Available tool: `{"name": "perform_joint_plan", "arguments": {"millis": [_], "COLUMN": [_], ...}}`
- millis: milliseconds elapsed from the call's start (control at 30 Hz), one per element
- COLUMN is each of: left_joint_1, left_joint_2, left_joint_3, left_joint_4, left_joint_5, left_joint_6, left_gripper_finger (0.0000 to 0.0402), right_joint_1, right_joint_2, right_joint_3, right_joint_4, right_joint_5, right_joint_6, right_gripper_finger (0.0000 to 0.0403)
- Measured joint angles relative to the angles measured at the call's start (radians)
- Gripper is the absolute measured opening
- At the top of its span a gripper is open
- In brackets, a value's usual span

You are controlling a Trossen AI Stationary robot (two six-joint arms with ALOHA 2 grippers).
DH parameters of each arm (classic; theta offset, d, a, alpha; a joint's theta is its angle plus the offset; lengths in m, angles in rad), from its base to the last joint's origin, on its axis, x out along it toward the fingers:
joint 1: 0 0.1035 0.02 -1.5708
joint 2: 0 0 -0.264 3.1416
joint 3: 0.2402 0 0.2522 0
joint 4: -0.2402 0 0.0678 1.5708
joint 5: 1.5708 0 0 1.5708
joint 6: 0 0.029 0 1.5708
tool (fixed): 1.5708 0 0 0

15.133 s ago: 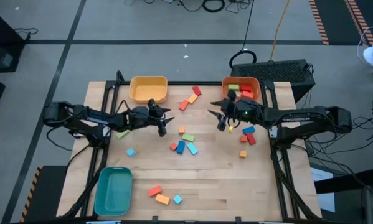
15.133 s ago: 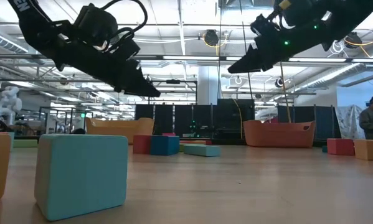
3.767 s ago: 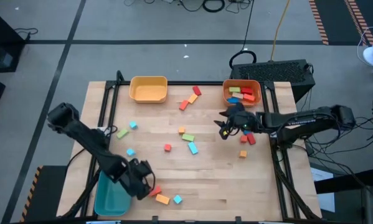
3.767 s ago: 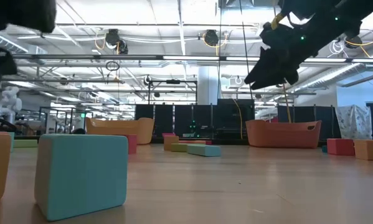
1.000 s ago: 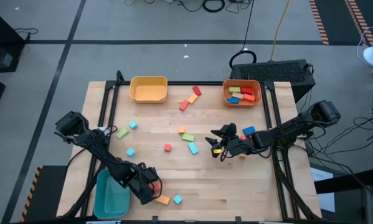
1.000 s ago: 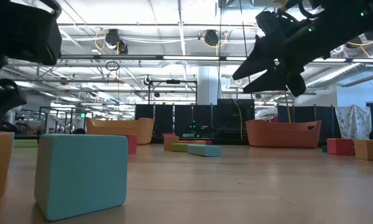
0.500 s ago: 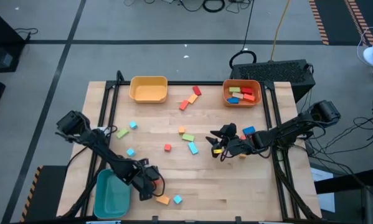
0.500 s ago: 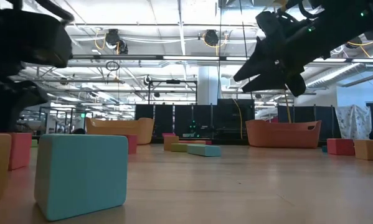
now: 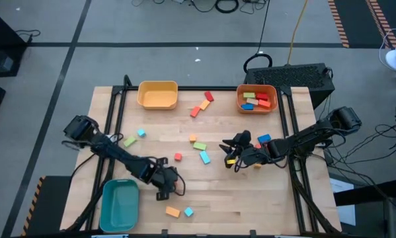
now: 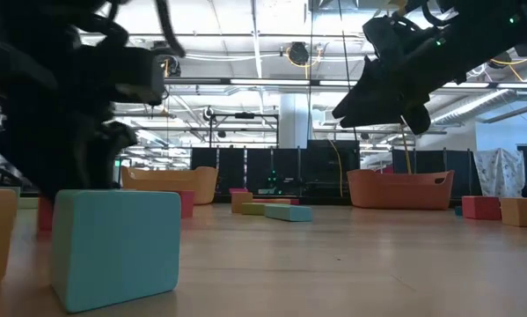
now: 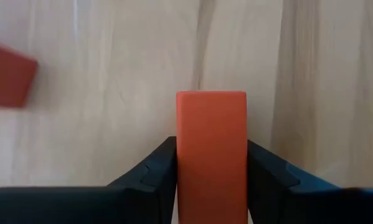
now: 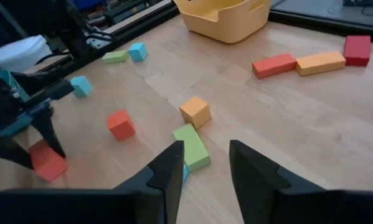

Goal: Sort blocks by size
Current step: Put the large orange block into the orange bin

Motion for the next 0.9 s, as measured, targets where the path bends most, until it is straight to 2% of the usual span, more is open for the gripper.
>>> {"name": "perform_joint_plan", "arguments": {"millis": [267,467,600,700,900], "left_joint_1": [0.116,0.190,0.221,0.239,0.259], "left_joint_2": [0.004,0.003,0.003,0.003,0.001], "left_joint_3": [-0.003,0.019,0.044,0.069,0.115], "left_joint_4": [0.088,0.114,0.142,0.163,0.186], "left_joint_5": [0.002,0.007,0.009,0.026,0.035], "left_joint_6": [0.175,0.291,0.361,0.419,0.526], "left_gripper_finger": [0.0143,0.0143,0.0143,0.0143,0.0143], "right_joint_1": [0.010,0.031,0.048,0.056,0.058], "right_joint_2": [0.000,0.000,0.000,0.000,0.018], "right_joint_3": [0.000,0.000,0.000,0.000,0.000], "right_joint_4": [0.002,0.074,0.131,0.158,0.172], "right_joint_5": [-0.005,-0.077,-0.083,-0.093,-0.184], "right_joint_6": [-0.114,-0.300,-0.400,-0.439,-0.446], "right_gripper_finger": [0.0105,0.0105,0.0105,0.0105,0.0113]}}
